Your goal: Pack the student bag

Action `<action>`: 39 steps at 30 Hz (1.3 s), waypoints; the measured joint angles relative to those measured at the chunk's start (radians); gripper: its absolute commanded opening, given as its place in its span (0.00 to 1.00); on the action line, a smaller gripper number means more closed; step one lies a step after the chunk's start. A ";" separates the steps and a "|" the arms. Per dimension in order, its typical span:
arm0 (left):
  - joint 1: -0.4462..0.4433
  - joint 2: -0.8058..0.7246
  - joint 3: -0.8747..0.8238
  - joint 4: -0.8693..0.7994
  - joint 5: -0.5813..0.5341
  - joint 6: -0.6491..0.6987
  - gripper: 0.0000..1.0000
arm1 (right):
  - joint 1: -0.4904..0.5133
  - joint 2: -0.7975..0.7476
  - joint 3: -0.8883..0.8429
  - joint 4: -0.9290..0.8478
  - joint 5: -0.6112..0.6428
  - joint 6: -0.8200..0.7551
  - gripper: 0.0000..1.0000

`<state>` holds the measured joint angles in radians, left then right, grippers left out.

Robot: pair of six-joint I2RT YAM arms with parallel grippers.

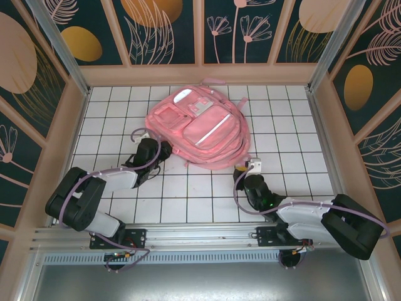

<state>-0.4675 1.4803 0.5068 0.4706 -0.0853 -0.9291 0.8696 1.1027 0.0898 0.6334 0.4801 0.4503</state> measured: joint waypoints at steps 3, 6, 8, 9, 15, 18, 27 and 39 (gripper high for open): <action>-0.014 -0.048 -0.039 0.001 0.025 0.012 0.51 | 0.001 0.011 0.019 -0.013 -0.019 -0.008 0.26; -0.057 -0.114 -0.085 0.005 0.030 0.037 0.47 | 0.003 0.033 0.061 -0.018 -0.042 -0.028 0.29; -0.089 -0.151 -0.122 0.025 0.035 0.055 0.45 | 0.003 0.047 0.091 -0.022 -0.060 -0.043 0.30; -0.103 -0.163 -0.144 0.046 0.043 0.063 0.45 | 0.003 0.053 0.109 -0.029 -0.068 -0.052 0.30; -0.145 -0.126 -0.255 0.219 0.155 0.122 0.56 | 0.003 0.064 0.184 -0.053 -0.101 -0.091 0.33; -0.151 -0.021 -0.252 0.342 0.240 0.145 0.59 | 0.003 0.069 0.203 -0.065 -0.119 -0.105 0.34; -0.154 0.241 -0.179 0.603 0.375 0.151 0.65 | 0.002 0.075 0.233 -0.109 -0.161 -0.112 0.35; -0.156 0.311 -0.120 0.636 0.380 0.182 0.73 | 0.002 0.092 0.236 -0.119 -0.176 -0.111 0.36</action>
<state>-0.6231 1.7916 0.3870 1.1069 0.2947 -0.7475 0.8719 1.1942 0.3260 0.5148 0.3038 0.3389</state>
